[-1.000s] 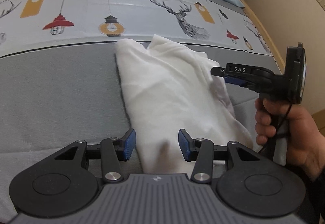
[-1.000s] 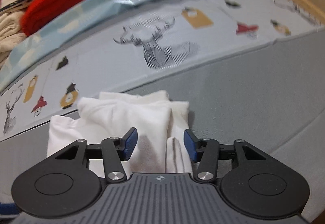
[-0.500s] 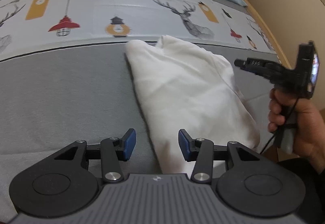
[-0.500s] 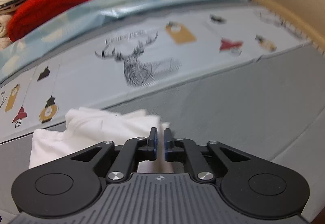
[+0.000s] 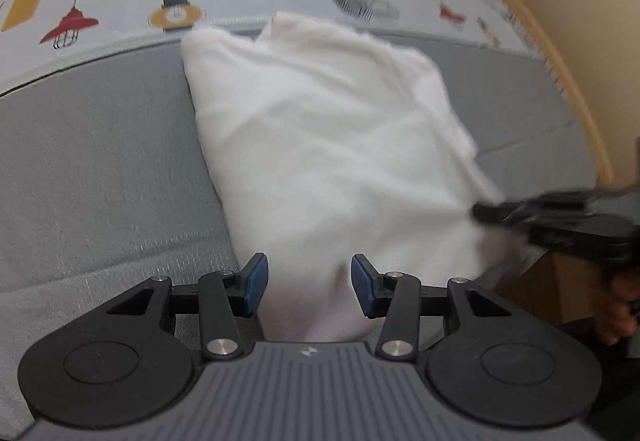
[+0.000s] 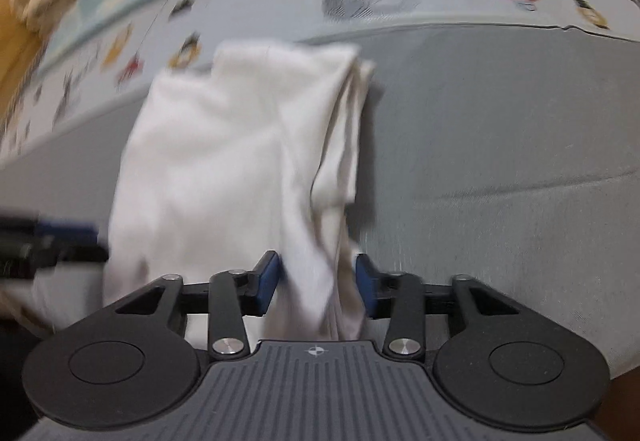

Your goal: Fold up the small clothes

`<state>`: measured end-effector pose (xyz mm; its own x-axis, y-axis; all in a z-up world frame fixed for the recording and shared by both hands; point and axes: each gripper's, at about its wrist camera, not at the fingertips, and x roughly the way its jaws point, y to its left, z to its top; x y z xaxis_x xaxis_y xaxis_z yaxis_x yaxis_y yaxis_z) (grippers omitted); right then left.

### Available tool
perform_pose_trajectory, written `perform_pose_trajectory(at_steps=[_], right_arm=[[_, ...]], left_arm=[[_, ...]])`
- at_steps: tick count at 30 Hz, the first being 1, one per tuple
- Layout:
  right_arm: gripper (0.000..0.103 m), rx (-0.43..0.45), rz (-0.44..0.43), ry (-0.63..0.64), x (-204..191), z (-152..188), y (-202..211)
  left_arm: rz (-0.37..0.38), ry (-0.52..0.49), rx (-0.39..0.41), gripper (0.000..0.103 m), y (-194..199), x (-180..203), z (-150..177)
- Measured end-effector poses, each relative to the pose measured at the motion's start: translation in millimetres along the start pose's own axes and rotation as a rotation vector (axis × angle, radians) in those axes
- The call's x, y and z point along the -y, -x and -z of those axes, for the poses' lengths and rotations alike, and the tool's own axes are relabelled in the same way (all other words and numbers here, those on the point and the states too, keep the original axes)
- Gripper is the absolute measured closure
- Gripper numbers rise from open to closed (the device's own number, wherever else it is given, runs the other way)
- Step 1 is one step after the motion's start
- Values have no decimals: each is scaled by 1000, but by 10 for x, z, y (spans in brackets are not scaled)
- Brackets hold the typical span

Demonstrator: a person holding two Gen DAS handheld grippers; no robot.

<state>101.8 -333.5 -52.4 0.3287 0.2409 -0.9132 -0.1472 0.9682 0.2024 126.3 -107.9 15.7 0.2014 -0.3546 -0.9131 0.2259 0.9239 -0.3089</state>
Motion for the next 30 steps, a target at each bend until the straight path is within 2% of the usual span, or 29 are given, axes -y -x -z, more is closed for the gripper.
perform_pose_trajectory(at_steps=[2, 4, 5, 6, 8, 9, 11, 13, 17, 19, 20, 21, 23, 24, 26, 29, 30], right_arm=[[95, 107, -6, -9, 25, -17, 211], [95, 186, -74, -91, 155, -34, 389], [95, 164, -80, -98, 179, -21, 373], [95, 103, -65, -79, 165, -7, 282], [95, -51, 2, 4, 62, 61, 16], [95, -101, 43, 54, -8, 88, -90], [94, -124, 72, 69, -55, 73, -152], [90, -84, 67, 11, -4, -3, -94], [82, 3, -25, -37, 84, -104, 44], [82, -67, 6, -15, 102, -59, -83], [78, -94, 44, 2, 118, -28, -129], [69, -90, 73, 9, 137, -9, -147], [70, -12, 56, -26, 190, -25, -56], [69, 56, 49, -52, 217, -47, 27], [66, 151, 40, -98, 269, -77, 142], [52, 190, 25, -172, 344, -119, 124], [50, 190, 17, -178, 336, -132, 103]], left_arm=[[1, -5, -10, 53, -47, 27, 8], [20, -22, -14, 53, -73, 50, 14], [11, -46, -30, 53, -122, 74, 25], [-21, -84, -63, 53, -203, 104, 50], [-91, -168, -142, 53, -372, 161, 118], [-113, -205, -177, 52, -439, 182, 161], [-125, -238, -201, 52, -485, 204, 197], [-109, -230, -186, 53, -444, 194, 160], [-65, -178, -130, 50, -304, 104, 61], [-56, -125, -97, 49, -250, 2, -14], [-57, -89, -76, 47, -225, -60, -50], [-55, -40, -48, 44, -197, -140, -89], [-47, 63, 2, 35, -172, -273, -159], [-44, 110, 31, 30, -160, -353, -169], [-55, 186, 54, 30, -191, -470, -188], [-33, 231, 68, 30, -242, -534, -207], [-27, 235, 68, 30, -262, -528, -200]])
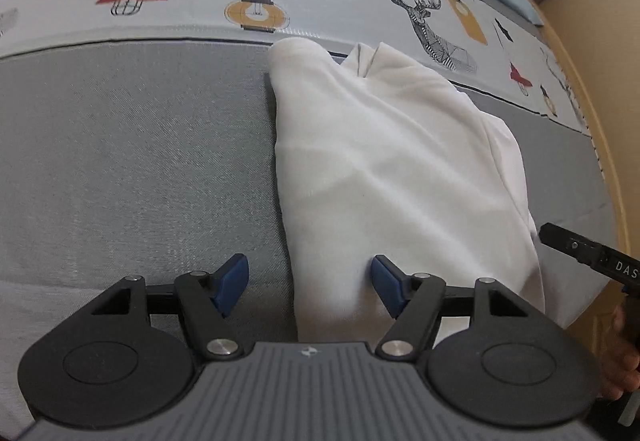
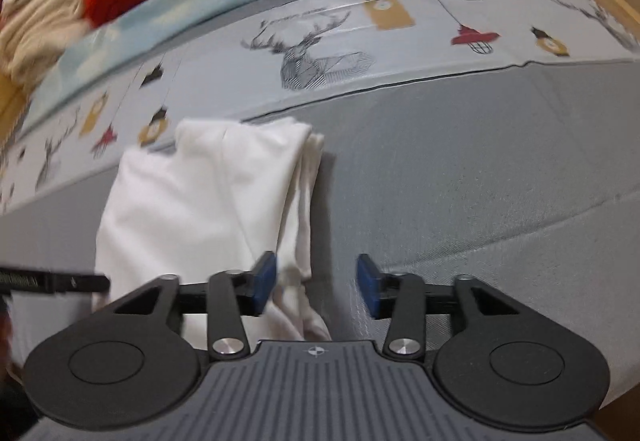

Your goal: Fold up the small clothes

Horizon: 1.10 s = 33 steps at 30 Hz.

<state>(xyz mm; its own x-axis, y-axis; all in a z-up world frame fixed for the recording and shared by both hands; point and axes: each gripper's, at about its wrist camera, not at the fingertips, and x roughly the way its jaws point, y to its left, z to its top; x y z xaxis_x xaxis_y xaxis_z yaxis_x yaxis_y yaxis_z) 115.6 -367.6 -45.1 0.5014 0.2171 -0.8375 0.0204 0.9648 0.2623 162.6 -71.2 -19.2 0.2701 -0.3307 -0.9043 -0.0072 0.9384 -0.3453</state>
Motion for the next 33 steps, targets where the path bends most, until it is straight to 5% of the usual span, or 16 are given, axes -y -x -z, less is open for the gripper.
perform_pose_trajectory(at_steps=[7, 11, 19, 23, 26, 33], right_arm=[[39, -83, 25, 47, -192, -68, -478], [25, -127, 47, 27, -193, -150, -718], [22, -159, 11, -51, -144, -242, -880], [55, -149, -69, -106, -175, -292, -909], [62, -135, -54, -99, -264, -310, -960], [72, -4, -190, -48, -836, -444, -999]], left_arm=[[42, 23, -16, 28, -139, -75, -55], [59, 36, -35, 28, -220, -79, -115], [83, 31, -45, 24, -373, -4, -260], [92, -8, -24, 54, -370, 41, -303], [107, -3, 7, 73, -298, -22, -351], [-56, -62, 242, 75, 273, -330, -492]])
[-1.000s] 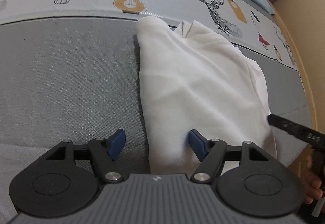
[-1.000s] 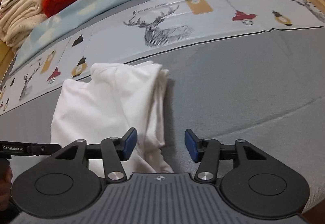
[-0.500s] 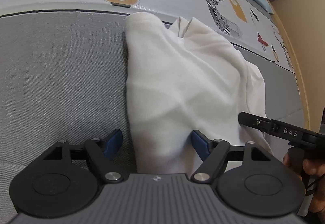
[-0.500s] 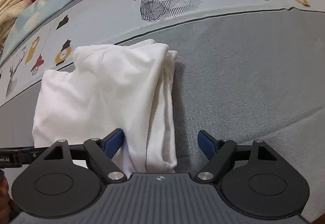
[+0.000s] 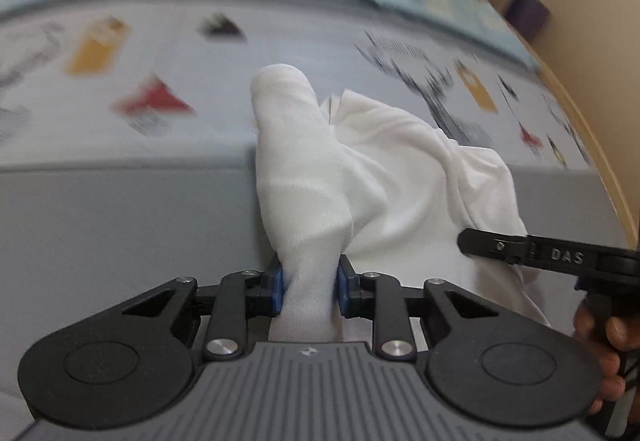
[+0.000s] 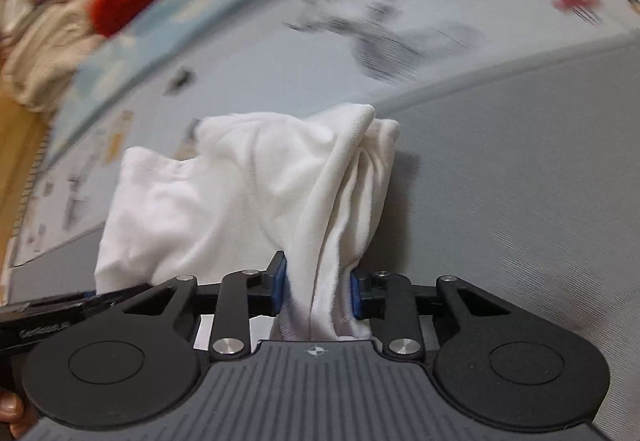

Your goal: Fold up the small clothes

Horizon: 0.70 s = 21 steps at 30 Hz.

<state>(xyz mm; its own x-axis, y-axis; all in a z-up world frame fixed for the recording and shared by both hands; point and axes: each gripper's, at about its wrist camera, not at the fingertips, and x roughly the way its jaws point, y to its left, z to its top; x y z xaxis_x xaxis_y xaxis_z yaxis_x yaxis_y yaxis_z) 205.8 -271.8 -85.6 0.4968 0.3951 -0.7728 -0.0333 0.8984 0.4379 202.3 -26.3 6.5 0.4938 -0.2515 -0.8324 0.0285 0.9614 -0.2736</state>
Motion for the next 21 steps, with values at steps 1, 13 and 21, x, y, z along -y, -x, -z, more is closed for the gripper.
perform_pose_trajectory(at_steps=[1, 13, 21], right_arm=[[72, 35, -29, 11, -145, -19, -23], [59, 74, 3, 109, -895, 85, -134], [54, -130, 290, 80, -568, 272, -182]], left_arm=[[-10, 16, 39, 75, 111, -139, -32], [-26, 52, -31, 52, 467, -943, 139], [-182, -30, -219, 47, 271, -833, 521]])
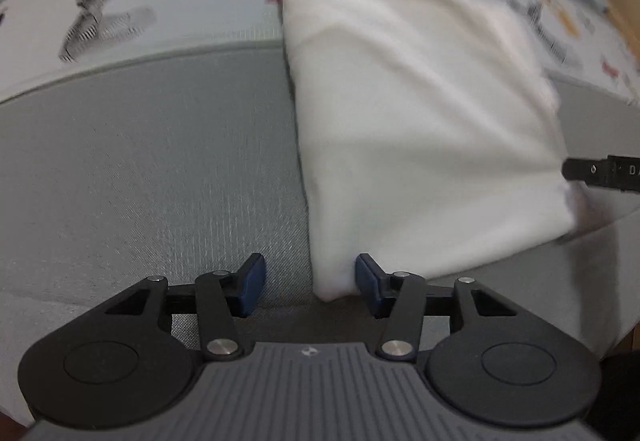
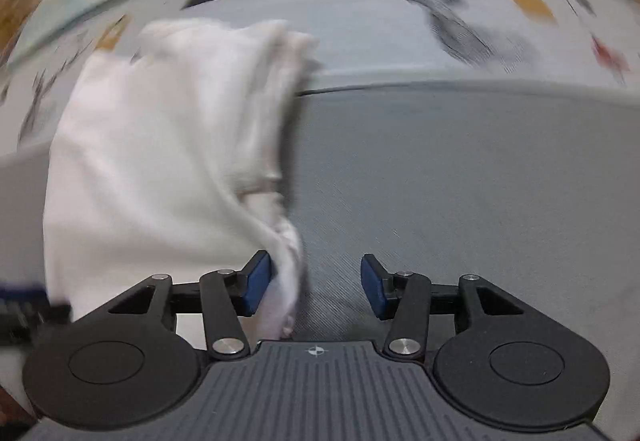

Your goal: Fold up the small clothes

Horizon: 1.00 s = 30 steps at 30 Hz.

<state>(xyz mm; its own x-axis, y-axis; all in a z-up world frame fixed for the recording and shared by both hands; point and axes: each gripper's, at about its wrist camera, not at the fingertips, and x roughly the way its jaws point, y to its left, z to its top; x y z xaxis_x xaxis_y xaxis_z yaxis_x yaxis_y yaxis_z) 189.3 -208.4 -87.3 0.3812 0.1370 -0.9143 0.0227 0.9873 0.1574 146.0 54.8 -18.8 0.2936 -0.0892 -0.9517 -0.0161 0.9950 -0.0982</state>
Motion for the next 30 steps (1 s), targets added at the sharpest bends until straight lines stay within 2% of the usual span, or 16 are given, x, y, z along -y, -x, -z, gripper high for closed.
perform_pose_trajectory(at_steps=[2, 3, 4, 5, 7, 8, 9, 12, 14, 17, 21, 25, 27, 30], right_arm=[[55, 64, 119, 23, 42, 23, 182], [55, 93, 155, 45, 55, 48, 282], [55, 118, 156, 55, 87, 71, 373], [54, 148, 130, 55, 115, 102, 497], [53, 207, 60, 54, 152, 178, 733], [51, 240, 31, 67, 153, 240, 858], [43, 272, 15, 88, 133, 297, 965], [23, 381, 32, 170, 44, 492, 1254], [19, 453, 28, 193, -6, 651, 1421], [16, 482, 10, 165, 0, 871, 1540], [14, 459, -24, 101, 9, 1155, 1609], [12, 446, -26, 139, -112, 1358, 1676], [12, 445, -23, 164, -170, 1391, 1674], [12, 432, -19, 186, -221, 1414, 1647]], left_arm=[[-25, -32, 57, 46, 158, 41, 76], [-57, -64, 101, 41, 256, 83, 120], [-85, -88, 141, 36, 341, 122, 162], [-120, -110, 196, 24, 454, 163, 213], [-172, -116, 296, 16, 687, 243, 294], [-181, -108, 351, 16, 829, 274, 354], [-184, -98, 392, 15, 948, 309, 404], [-191, -58, 505, 15, 1271, 447, 570], [-185, -34, 552, 14, 1431, 539, 729], [-146, 13, 524, 14, 1510, 647, 1013], [-88, 43, 394, 14, 1450, 751, 1277], [-91, -6, 413, 14, 1455, 853, 1355], [-107, 0, 429, 14, 1458, 860, 1363], [-117, 33, 401, 14, 1378, 835, 1317]])
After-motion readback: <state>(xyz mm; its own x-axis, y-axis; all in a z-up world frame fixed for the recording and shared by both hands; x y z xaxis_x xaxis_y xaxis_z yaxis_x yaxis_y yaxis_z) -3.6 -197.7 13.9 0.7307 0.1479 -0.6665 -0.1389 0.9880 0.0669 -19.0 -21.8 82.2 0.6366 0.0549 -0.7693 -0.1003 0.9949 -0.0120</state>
